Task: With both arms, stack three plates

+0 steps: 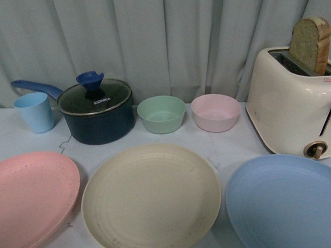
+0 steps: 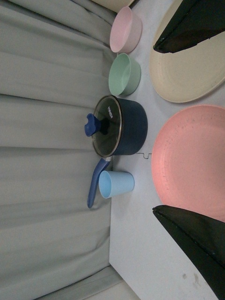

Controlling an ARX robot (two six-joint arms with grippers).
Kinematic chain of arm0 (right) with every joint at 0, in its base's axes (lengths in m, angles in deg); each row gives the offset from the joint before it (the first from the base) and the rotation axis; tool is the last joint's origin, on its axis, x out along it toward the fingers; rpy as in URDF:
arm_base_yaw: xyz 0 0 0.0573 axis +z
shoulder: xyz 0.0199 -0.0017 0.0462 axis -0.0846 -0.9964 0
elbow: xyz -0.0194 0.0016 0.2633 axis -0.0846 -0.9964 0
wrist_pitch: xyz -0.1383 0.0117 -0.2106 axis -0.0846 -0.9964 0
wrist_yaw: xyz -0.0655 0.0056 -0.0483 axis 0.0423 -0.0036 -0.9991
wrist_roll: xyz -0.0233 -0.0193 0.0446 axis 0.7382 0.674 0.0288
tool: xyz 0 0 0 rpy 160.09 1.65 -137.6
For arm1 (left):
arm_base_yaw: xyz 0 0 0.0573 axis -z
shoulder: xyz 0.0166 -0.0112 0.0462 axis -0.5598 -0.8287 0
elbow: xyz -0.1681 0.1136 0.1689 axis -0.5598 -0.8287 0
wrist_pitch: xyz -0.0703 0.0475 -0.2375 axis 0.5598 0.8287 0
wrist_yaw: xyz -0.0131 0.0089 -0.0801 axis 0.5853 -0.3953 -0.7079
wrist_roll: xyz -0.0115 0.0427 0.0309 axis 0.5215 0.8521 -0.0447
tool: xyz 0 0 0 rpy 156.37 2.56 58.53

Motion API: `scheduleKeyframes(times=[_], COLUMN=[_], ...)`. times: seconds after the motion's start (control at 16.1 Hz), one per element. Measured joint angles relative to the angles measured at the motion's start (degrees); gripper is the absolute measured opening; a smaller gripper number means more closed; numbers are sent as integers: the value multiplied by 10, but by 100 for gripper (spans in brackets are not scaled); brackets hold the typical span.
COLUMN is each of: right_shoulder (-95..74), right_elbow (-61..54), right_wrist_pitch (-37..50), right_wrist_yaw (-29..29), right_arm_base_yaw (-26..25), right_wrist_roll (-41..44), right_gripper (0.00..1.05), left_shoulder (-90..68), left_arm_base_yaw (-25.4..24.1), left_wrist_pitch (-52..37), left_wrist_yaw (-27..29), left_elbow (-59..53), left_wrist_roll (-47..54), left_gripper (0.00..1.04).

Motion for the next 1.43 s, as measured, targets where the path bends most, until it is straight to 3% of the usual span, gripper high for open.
scheduleKeyframes(times=[1.43], right_shoulder=[0], right_elbow=[0], right_wrist_pitch=[0], right_wrist_yaw=[0], right_arm_base_yaw=[0], right_wrist_roll=[0], right_gripper=[98], left_shoulder=[0], left_arm_base_yaw=[0], left_wrist_pitch=[0], left_wrist_yaw=[0], left_elbow=[0], left_wrist_roll=[0], left_gripper=[98])
